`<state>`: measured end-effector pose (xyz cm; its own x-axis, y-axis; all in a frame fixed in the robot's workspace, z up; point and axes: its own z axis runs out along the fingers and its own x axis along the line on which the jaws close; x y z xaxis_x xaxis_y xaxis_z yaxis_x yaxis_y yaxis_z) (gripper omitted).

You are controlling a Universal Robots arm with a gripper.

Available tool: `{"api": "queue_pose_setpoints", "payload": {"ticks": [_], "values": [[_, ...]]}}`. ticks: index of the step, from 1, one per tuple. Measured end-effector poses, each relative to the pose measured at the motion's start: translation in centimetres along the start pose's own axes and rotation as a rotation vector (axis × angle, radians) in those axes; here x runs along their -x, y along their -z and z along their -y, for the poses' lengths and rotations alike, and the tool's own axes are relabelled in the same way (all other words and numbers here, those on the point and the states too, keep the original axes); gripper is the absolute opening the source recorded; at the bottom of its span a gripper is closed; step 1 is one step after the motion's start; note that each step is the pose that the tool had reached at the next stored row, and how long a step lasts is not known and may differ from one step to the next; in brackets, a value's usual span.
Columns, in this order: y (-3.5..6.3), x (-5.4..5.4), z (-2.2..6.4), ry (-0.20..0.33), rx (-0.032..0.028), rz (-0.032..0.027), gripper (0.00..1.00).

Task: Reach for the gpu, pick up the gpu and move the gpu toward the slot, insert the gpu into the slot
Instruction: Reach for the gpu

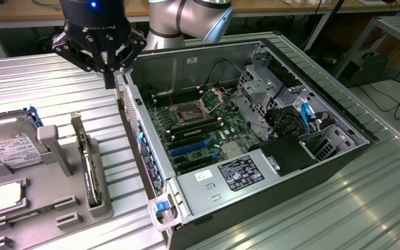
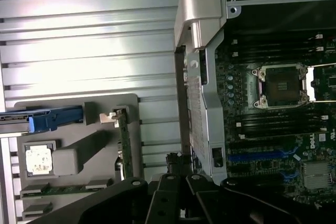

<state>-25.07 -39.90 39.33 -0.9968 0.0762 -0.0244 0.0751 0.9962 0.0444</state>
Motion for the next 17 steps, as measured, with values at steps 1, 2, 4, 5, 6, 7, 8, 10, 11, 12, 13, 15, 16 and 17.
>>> {"api": "queue_pose_setpoints", "payload": {"ticks": [1, 2, 4, 5, 6, 7, 8, 10, 11, 12, 13, 15, 16, 17], "values": [[0.0, -0.2, 0.01, 0.0, 0.0001, 0.0001, 0.11], [0.01, -0.3, 0.02, 0.0, 0.0, 0.0001, 0.11], [0.02, -0.6, 0.04, 0.0, 0.0, 0.0, 0.11], [0.02, -0.8, 0.06, 0.0, 0.0, 0.0, 0.11], [0.02, -0.9, 0.07, 0.0, 0.0, 0.0, 0.11], [0.03, -1.0, 0.08, 0.0, 0.0, 0.0001, 0.11], [0.03, -1.2, 0.09, 0.0, 0.0, 0.0, 0.11], [0.04, -1.4, 0.11, 0.0, 0.0, 0.0, 0.11], [0.05, -1.7, 0.12, 0.0, 0.0, 0.0, 0.11], [0.05, -1.9, 0.14, 0.0, 0.0, 0.0001, 0.11], [0.05, -2.0, 0.15, 0.0, 0.0001, 0.0001, 0.11], [0.06, -2.3, 0.17, 0.0, 0.0, 0.0, 0.11], [0.07, -2.5, 0.19, 0.0, 0.0, 0.0, 0.11], [0.08, -2.7, 0.2, 0.0, 0.0, 0.0, 0.11]]}}
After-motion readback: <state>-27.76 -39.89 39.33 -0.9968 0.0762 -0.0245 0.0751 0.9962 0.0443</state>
